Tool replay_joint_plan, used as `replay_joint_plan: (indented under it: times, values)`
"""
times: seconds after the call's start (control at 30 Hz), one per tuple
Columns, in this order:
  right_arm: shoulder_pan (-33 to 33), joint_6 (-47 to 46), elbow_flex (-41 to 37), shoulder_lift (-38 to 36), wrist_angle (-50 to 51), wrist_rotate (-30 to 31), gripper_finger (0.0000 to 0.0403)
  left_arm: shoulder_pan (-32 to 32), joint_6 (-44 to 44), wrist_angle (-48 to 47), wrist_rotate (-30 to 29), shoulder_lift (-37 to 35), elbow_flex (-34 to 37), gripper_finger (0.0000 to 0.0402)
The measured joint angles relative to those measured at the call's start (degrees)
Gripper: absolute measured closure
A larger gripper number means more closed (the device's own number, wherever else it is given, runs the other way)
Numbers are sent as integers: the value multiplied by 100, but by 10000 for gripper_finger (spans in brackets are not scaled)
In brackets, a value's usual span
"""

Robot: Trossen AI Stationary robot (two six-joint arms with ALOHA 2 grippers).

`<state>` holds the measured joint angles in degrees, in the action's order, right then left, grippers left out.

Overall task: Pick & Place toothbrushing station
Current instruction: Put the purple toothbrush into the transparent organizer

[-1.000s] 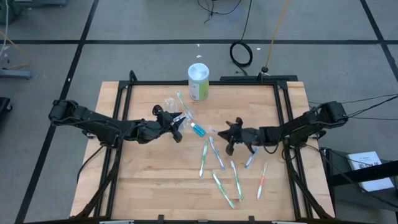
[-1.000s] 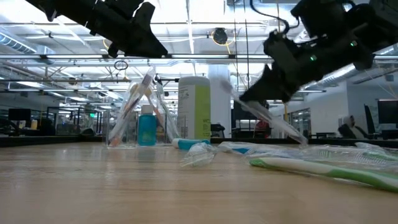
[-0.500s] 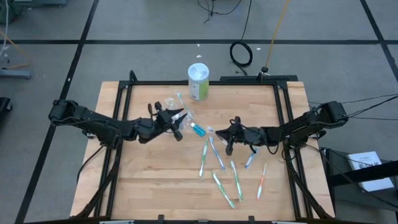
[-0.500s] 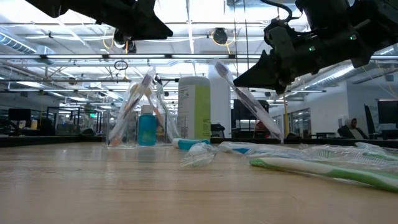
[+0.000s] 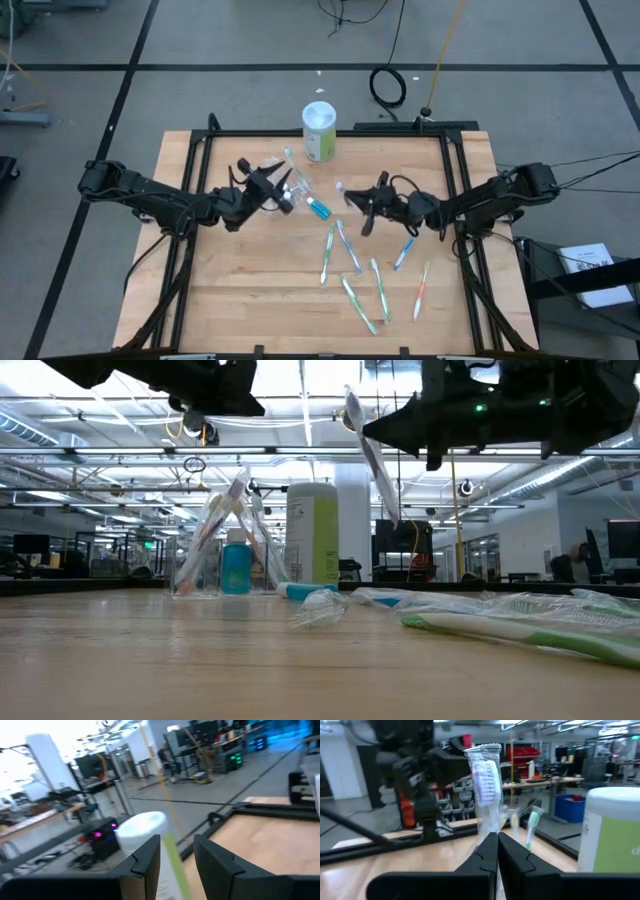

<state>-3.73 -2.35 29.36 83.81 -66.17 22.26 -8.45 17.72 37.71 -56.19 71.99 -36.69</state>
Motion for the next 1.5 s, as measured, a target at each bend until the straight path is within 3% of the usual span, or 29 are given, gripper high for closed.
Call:
replay_joint_plan:
  times: [0.07, 0.23, 0.6, 0.8, 0.97, 1.13, 1.37, 1.5]
  values:
    - [92, -92, 129, 147, 6, -24, 402, 0, 122, -5, -190, 0, 0, 277]
    - [263, -111, 816, 824, 69, -765, 402, 75, 170, 113, -496, 0, 0, 277]
    - [610, 504, 2235, 1986, 70, -728, 403, 103, 459, 317, -804, 0, 0, 277]
    - [880, 560, 2619, 2194, -161, -714, 403, 45, 509, 235, -1710, 0, 0, 277]
    - [1159, 138, 3092, 2570, -125, -834, 403, -189, 739, 548, -3296, -23, 1, 277]
    - [1436, 245, 3575, 3222, -119, -883, 403, -400, 786, 660, -3085, -223, 0, 277]
    - [1730, -216, 3744, 3777, -100, -874, 403, -537, 797, 591, -3377, -229, 0, 277]
    - [1758, -504, 3701, 3841, 662, -1082, 403, -605, 758, 521, -3390, -227, 0, 277]
